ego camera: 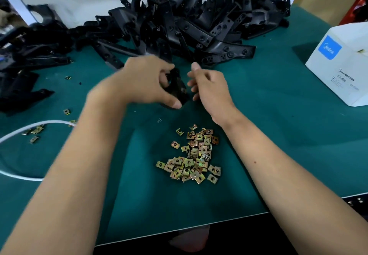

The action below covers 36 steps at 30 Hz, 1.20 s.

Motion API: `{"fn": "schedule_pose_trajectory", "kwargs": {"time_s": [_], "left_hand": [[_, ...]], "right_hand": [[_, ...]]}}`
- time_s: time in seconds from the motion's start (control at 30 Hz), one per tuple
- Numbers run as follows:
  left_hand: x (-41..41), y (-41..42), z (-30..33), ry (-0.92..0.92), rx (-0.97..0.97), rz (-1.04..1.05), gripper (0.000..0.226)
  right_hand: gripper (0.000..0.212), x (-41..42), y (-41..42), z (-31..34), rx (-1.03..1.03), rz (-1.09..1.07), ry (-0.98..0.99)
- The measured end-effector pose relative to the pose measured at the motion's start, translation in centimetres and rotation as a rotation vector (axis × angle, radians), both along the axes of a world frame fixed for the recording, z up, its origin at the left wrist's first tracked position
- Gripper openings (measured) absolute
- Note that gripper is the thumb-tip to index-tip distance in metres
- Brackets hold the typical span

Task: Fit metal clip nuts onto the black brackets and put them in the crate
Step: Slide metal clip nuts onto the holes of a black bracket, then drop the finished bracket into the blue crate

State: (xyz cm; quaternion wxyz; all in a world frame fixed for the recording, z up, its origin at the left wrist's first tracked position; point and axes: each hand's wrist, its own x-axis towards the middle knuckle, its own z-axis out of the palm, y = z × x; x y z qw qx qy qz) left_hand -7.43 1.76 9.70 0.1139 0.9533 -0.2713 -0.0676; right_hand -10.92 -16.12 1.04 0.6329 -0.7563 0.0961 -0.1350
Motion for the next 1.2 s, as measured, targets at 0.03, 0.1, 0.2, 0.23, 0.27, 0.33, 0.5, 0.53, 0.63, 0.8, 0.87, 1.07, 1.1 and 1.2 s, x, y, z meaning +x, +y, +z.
{"fn": "schedule_pose_trajectory", "kwargs": {"time_s": [0.03, 0.1, 0.2, 0.23, 0.27, 0.33, 0.5, 0.53, 0.63, 0.8, 0.87, 1.07, 1.1, 1.2], "left_hand": [[0.3, 0.3, 1.1, 0.058, 0.032, 0.016, 0.121], [1.0, 0.5, 2.2, 0.089, 0.198, 0.036, 0.124], [1.7, 0.1, 0.9, 0.176, 0.200, 0.122, 0.101], [1.7, -0.2, 0.1, 0.179, 0.219, 0.141, 0.093], [1.7, -0.3, -0.7, 0.178, 0.213, 0.166, 0.089], [1.3, -0.4, -2.2, 0.135, 0.127, 0.231, 0.094], [-0.5, -1.8, -2.7, -0.010, -0.097, 0.266, 0.090], [-0.9, -2.2, -2.6, -0.027, -0.117, 0.260, 0.084], [-2.2, -3.8, -2.5, -0.117, -0.166, 0.270, 0.093], [-4.9, -10.0, -2.2, -0.290, -0.236, 0.175, 0.103], [-6.5, -14.4, -1.4, -0.316, -0.317, 0.071, 0.104], [-15.4, -28.4, 0.6, -0.364, -0.303, -0.437, 0.093], [-17.9, -30.8, 0.4, -0.411, -0.280, -0.529, 0.084], [-24.9, -36.7, -1.8, -0.534, -0.229, -0.784, 0.049]], "right_hand": [[0.047, 0.2, -0.2, -0.1, 0.126, -0.036, 0.009], [0.043, 0.5, -0.9, -0.3, 0.295, -0.062, 0.021], [0.043, 0.5, -1.1, -0.5, 0.320, -0.043, 0.017], [0.042, 0.4, -0.9, -0.6, 0.294, -0.041, 0.010], [0.041, 0.3, -0.8, -0.5, 0.268, -0.037, 0.006], [0.040, 0.1, -0.6, -0.4, 0.229, -0.027, -0.004], [0.039, -0.7, -0.5, 0.6, 0.072, 0.105, -0.002], [0.035, -0.9, -0.5, 0.8, 0.040, 0.143, 0.000], [0.025, -1.5, -1.1, 1.4, 0.116, 0.183, 0.062], [0.011, -5.1, -5.3, 2.7, 0.193, -0.015, -0.042], [0.014, -7.8, -8.8, 3.6, 0.179, -0.168, -0.144], [0.015, -20.9, -21.4, 3.8, 0.157, -0.706, -0.329], [0.015, -23.8, -23.5, 3.2, 0.187, -0.806, -0.353], [0.012, -31.2, -28.3, 0.1, 0.344, -1.054, -0.383]]}}
